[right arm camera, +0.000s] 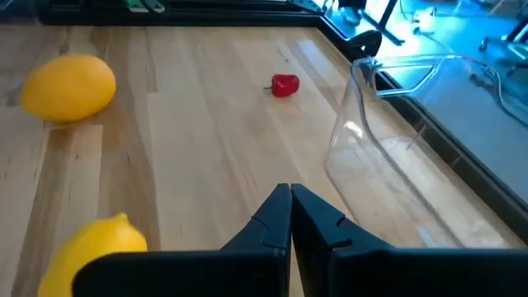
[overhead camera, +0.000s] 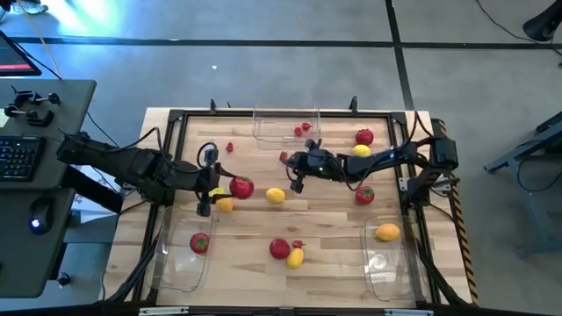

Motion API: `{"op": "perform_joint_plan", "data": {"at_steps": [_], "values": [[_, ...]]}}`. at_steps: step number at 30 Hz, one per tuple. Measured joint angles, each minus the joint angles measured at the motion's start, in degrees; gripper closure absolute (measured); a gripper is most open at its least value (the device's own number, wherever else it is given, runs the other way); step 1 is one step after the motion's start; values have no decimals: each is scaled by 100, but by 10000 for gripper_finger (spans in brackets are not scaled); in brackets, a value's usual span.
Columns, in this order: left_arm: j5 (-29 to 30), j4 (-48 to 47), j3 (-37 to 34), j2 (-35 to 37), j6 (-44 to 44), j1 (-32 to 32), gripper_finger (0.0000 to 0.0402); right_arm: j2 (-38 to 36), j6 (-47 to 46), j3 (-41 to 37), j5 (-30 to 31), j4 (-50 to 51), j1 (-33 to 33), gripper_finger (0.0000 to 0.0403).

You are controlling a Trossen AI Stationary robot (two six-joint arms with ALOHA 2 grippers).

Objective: Sort produce into baskets
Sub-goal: Put the red tomato into the bottom left transparent bin

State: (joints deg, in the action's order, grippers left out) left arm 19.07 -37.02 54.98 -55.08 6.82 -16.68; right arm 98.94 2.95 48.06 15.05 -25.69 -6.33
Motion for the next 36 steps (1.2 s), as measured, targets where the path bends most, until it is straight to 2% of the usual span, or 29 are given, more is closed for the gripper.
{"op": "perform_joint_plan", "data": {"at_steps": [7, 12, 21, 29, 32, 36], "values": [[-114, -544, -1, -4, -478, 1, 189, -142, -145, -720, 39, -774, -154, 403], [-397, -1252, 83, -23, -1109, -91, 189, -458, -147, -929, 36, -801, -161, 403], [-1845, -2387, 744, -115, -3551, -835, 189, -577, -55, -958, 129, -673, -146, 403], [-2985, -3934, 596, -126, -6315, -1771, 201, -573, -97, -958, 131, -578, -144, 403], [-3034, -4160, 568, -122, -6704, -1998, 204, -573, -97, -958, 131, -571, -144, 403], [-2526, -4141, 563, -129, -6657, -2068, 206, -573, -97, -958, 131, -567, -144, 403]]}}
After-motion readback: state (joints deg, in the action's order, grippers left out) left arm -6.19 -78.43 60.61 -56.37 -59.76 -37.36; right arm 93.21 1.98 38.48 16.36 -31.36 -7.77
